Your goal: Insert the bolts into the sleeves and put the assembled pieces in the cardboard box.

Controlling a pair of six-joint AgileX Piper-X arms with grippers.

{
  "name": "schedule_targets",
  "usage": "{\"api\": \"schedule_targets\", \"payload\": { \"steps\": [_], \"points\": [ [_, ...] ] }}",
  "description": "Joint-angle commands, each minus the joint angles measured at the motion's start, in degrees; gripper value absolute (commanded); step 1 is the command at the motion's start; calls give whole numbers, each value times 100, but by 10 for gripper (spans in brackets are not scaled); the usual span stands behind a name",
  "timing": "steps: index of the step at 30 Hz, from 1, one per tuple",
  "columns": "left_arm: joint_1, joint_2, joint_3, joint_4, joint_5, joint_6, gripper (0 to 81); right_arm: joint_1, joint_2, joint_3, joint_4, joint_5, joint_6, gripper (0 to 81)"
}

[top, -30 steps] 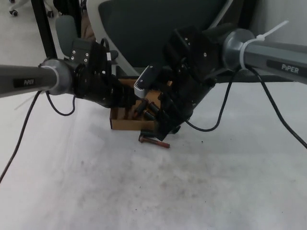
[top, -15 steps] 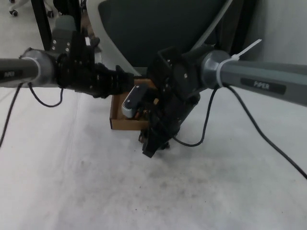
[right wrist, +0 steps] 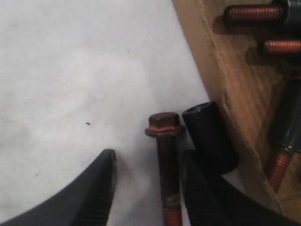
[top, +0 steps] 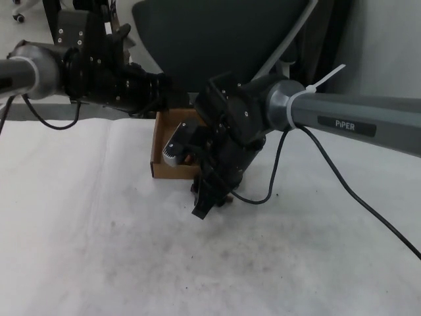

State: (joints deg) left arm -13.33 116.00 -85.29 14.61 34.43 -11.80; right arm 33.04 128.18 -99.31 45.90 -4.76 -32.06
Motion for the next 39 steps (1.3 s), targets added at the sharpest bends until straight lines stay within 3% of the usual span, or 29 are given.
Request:
{"api": "schedule_targets", "payload": {
  "steps": [1,6,9,12,16,25,33,39],
  "points": [
    [21,-130,-47,19,91,31,477,0,26,-43,5,126,-54,433],
    [21,-130,-47,19,91,31,477,0,26,-58,-84,159,-54,431],
    [21,-130,-47,19,91,31,477,0,26,-58,-72,240,-54,388],
    [21,-130,-47,19,139,31,477,0,26,-58,-33,257,-43,259],
    [21,-130,-47,47,186,31,477,0,26,-58,-34,255,-43,5],
    [21,-405,84,443,347,394,477,0,-18,-58,32,167,397,3],
    [11,-1346,949,391,173,542,477,0,-453,4,47,-205,735,3],
    [11,-2114,1862,352,117,455,477,0,-1226,727,-253,-205,861,3]
  ]
}}
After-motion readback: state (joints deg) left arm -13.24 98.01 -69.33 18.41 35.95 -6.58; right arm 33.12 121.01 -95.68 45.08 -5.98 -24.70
